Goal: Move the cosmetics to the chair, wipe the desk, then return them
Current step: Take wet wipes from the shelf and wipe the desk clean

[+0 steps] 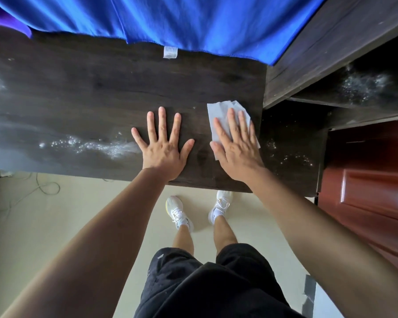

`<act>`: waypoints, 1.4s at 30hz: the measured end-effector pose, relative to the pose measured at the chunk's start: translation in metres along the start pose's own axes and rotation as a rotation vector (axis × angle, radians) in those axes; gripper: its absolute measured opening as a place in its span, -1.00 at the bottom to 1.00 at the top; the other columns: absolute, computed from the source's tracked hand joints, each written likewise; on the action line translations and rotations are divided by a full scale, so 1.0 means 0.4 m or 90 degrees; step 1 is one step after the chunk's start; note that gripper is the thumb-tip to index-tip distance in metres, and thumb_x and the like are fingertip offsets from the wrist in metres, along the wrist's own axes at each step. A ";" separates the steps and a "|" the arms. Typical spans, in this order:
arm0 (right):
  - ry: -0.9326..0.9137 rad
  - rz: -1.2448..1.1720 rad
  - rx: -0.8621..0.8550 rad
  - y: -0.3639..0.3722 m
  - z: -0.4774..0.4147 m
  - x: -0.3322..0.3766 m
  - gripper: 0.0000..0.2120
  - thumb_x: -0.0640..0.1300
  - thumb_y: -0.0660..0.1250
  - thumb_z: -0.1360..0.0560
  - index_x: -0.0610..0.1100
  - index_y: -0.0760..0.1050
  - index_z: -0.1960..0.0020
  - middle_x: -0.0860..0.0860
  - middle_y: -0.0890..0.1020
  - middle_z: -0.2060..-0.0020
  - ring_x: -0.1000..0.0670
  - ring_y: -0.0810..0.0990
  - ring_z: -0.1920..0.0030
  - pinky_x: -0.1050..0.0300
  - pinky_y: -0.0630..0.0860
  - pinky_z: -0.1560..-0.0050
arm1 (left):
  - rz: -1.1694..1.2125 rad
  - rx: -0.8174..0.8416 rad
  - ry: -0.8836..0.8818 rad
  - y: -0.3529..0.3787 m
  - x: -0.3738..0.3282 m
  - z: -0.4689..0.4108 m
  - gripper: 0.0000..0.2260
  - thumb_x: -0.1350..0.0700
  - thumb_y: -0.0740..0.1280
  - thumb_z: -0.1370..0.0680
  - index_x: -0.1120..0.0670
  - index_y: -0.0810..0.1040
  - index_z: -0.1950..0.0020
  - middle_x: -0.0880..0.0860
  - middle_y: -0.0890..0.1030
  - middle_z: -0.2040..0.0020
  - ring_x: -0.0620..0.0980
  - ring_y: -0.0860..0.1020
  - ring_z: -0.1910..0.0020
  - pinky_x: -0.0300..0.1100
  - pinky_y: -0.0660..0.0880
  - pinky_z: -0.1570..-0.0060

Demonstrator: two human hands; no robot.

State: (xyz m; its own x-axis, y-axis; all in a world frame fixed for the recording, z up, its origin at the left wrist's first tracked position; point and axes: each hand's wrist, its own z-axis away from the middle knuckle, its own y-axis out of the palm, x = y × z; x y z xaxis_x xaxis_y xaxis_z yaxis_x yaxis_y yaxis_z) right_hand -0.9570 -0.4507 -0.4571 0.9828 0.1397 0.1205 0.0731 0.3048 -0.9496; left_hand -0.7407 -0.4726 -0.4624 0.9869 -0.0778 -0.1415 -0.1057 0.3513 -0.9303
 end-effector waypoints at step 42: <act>-0.056 -0.060 -0.002 0.079 0.082 0.472 -0.50 0.10 -0.14 -0.70 0.14 -0.07 -0.64 -0.09 -0.10 -0.63 -0.24 -0.19 -0.61 -0.28 -0.12 -0.55 | 0.018 -0.062 -0.026 -0.090 0.396 0.015 -0.50 -0.16 0.00 -0.65 -0.07 0.11 -0.58 0.09 0.03 -0.61 0.20 -0.02 -0.58 0.32 -0.03 -0.45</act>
State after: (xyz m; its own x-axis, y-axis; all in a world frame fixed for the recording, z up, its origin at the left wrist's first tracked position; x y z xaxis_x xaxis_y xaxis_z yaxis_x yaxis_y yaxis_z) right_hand -0.7747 -0.3839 -0.4547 0.9528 0.1929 0.2346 0.1655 0.3178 -0.9336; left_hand -0.5799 -0.4922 -0.4492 0.9872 -0.0302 -0.1564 -0.1433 0.2600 -0.9549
